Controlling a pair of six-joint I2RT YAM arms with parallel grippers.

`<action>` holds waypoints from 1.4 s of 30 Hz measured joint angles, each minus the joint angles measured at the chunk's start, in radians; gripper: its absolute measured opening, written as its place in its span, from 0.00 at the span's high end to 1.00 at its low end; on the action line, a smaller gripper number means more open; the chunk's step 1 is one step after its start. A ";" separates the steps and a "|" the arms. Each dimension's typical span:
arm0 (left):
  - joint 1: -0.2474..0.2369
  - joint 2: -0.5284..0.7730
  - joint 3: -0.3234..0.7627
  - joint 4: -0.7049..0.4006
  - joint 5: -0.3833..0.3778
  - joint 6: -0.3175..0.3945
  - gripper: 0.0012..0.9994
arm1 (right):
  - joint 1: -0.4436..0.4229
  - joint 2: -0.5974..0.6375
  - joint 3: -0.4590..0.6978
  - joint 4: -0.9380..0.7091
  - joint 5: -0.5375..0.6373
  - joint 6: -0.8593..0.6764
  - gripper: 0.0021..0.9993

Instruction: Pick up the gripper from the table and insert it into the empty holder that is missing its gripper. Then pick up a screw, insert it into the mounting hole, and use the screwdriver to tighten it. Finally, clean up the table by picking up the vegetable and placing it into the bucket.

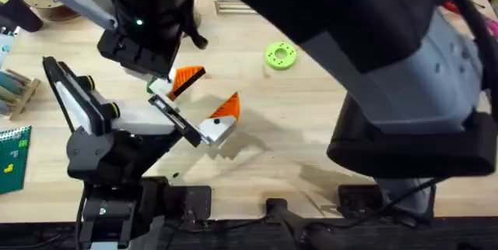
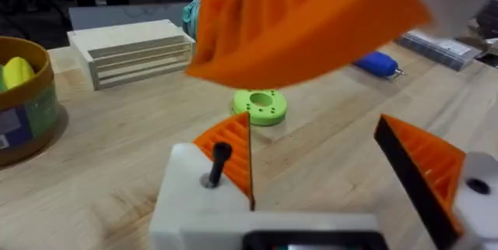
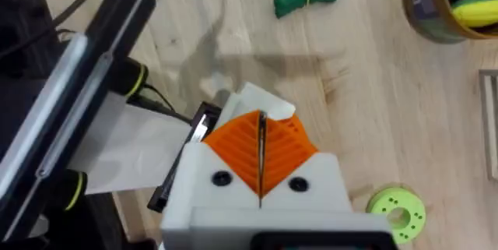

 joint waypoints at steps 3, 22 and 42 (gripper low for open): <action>0.000 0.000 0.000 0.000 0.000 0.000 0.03 | -0.002 0.000 0.000 0.000 -0.003 0.000 1.00; 0.000 0.000 0.000 0.000 0.000 0.000 0.03 | -0.002 0.000 -0.067 0.018 -0.004 0.001 1.00; 0.000 0.000 0.000 0.000 -0.001 -0.005 0.03 | -0.002 0.008 -0.111 0.048 -0.004 0.001 1.00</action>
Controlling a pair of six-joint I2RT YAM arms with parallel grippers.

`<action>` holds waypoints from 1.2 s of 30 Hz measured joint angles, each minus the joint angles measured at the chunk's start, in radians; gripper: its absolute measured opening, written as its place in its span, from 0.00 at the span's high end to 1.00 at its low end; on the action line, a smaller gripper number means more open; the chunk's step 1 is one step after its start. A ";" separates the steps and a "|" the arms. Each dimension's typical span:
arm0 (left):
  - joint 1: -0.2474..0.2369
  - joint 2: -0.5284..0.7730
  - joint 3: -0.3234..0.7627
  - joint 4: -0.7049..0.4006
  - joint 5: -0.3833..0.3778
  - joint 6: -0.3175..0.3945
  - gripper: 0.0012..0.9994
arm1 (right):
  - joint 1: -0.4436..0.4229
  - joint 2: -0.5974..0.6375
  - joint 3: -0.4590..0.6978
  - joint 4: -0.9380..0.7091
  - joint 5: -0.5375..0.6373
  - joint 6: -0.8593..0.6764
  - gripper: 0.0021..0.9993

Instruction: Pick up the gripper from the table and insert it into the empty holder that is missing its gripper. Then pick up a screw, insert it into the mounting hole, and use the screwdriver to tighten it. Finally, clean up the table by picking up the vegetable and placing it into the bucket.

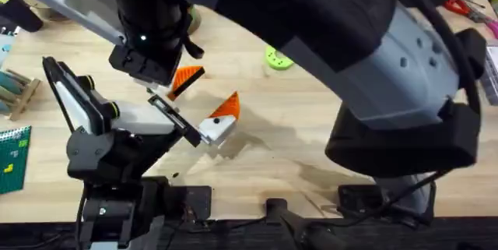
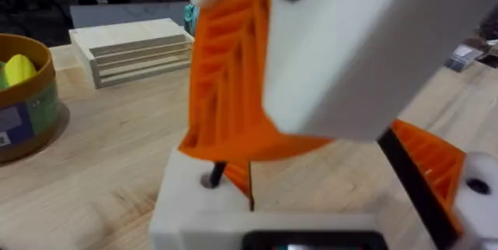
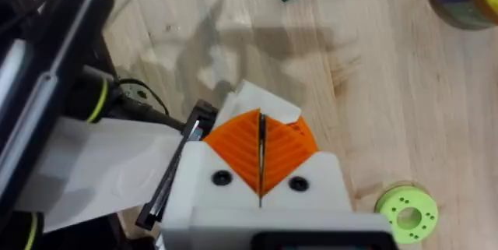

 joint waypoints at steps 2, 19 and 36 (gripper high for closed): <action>0.000 0.000 0.000 -0.001 -0.001 -0.005 0.03 | 0.000 0.004 0.000 0.000 0.000 0.000 1.00; 0.000 0.002 0.000 -0.002 -0.017 -0.039 0.03 | -0.009 0.026 0.004 0.021 0.028 0.000 1.00; 0.002 0.008 0.000 -0.001 -0.018 -0.031 0.03 | 0.012 0.066 0.004 0.029 0.032 0.000 1.00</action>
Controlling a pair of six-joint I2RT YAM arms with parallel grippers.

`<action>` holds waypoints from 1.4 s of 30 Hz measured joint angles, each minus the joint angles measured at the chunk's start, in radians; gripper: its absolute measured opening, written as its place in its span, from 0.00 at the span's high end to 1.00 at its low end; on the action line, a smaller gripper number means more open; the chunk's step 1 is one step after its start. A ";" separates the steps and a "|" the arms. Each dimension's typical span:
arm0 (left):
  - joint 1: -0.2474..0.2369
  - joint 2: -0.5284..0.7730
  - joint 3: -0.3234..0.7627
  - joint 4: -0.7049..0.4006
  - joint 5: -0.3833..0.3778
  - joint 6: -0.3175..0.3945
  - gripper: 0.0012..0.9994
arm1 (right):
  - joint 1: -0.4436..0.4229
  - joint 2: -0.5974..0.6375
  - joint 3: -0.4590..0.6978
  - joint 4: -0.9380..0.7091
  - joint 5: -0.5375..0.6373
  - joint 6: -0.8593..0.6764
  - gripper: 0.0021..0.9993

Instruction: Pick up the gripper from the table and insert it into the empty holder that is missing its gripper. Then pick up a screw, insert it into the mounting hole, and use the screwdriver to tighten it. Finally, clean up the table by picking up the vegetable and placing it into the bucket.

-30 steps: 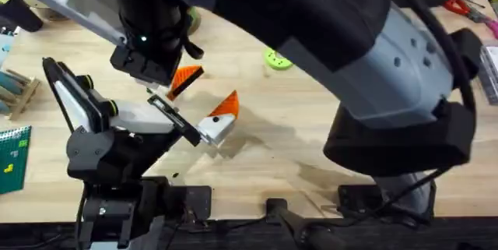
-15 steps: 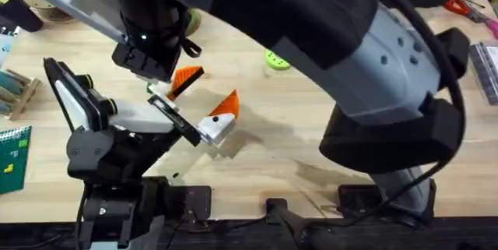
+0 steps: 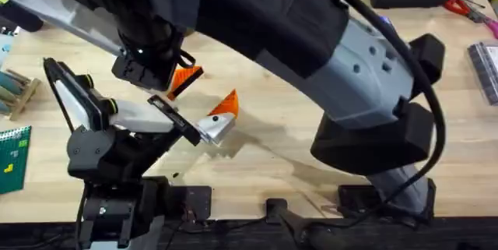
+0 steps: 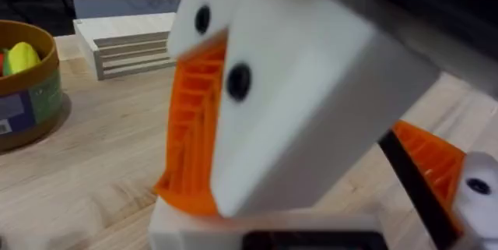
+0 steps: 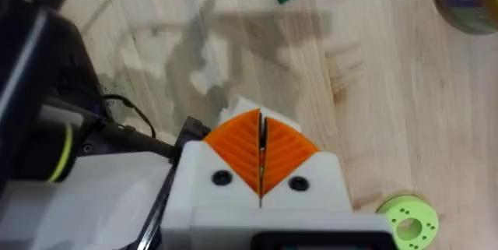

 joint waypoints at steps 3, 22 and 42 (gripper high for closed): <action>0.000 0.000 0.000 0.000 0.002 0.000 0.03 | -0.002 -0.001 0.000 -0.005 -0.001 0.001 0.98; -0.001 -0.009 0.000 0.003 0.004 0.035 0.03 | -0.097 0.001 0.335 -0.153 -0.031 0.003 0.21; -0.001 -0.009 0.000 0.003 0.004 0.035 0.03 | -0.133 -0.307 -0.091 -0.159 0.209 0.011 0.15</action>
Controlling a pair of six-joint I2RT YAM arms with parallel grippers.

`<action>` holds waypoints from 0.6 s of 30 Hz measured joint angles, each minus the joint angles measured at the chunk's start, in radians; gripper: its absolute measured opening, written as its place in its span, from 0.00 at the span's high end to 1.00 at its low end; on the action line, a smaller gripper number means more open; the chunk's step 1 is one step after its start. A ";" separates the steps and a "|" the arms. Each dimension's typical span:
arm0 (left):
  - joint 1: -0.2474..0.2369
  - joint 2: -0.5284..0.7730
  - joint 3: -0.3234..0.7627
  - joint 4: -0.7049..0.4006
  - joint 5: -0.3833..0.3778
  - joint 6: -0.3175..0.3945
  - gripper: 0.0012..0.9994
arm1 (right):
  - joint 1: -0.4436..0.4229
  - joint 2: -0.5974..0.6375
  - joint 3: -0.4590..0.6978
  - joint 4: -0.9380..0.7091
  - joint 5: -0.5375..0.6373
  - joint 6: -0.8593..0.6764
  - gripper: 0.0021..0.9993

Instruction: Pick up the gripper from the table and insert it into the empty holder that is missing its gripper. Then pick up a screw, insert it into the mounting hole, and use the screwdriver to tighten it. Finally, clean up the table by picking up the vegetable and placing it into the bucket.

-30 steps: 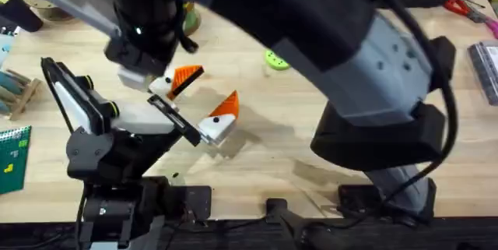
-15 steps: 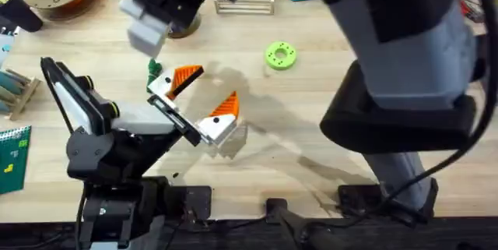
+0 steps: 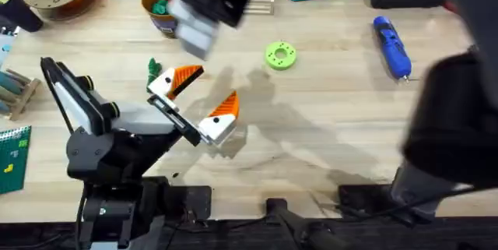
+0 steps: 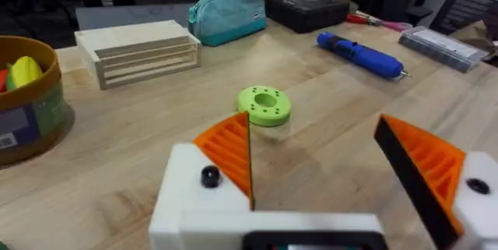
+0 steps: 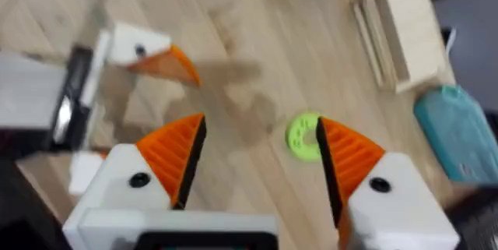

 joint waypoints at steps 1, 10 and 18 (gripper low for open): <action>0.000 0.000 0.000 0.000 0.000 0.000 0.03 | -0.002 -0.028 -0.057 0.000 0.004 0.000 0.15; 0.000 0.000 0.000 0.000 0.000 0.000 0.03 | -0.109 -0.296 -0.599 0.046 0.028 0.039 0.15; 0.000 0.000 0.000 0.000 0.000 0.003 0.03 | -0.231 -0.603 -1.110 0.411 0.012 0.119 0.14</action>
